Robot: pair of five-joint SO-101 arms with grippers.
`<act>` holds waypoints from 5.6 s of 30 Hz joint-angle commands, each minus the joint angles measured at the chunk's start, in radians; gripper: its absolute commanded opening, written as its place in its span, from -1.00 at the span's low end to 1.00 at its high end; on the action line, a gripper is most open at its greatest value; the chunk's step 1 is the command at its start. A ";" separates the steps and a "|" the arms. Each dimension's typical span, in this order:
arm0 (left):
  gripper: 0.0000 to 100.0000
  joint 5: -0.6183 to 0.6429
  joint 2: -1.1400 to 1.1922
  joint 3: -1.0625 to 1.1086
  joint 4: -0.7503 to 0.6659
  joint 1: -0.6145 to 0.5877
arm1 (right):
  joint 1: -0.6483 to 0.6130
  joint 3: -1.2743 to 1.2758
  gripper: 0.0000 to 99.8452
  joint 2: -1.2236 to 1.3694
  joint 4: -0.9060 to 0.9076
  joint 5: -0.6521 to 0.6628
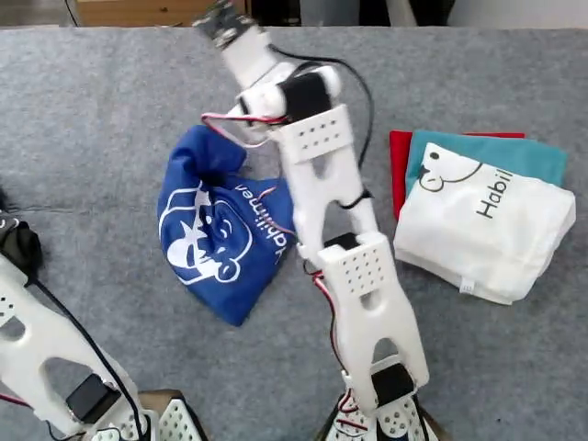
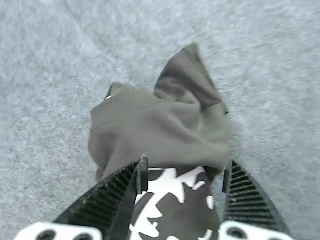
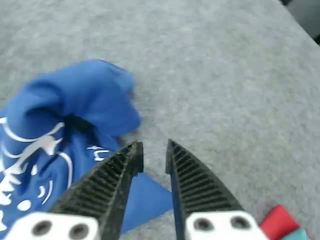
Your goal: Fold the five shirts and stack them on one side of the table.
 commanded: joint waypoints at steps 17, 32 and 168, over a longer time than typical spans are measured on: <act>-0.50 -0.049 -0.486 0.615 0.003 0.398 | -0.037 0.771 -0.36 -0.341 0.008 0.002; -0.50 -0.110 -0.477 0.636 0.003 0.008 | -0.494 1.119 -0.25 -0.251 -0.190 0.026; -0.80 -0.218 -0.750 1.899 -0.736 1.727 | 0.885 0.371 -0.64 -0.638 0.006 0.012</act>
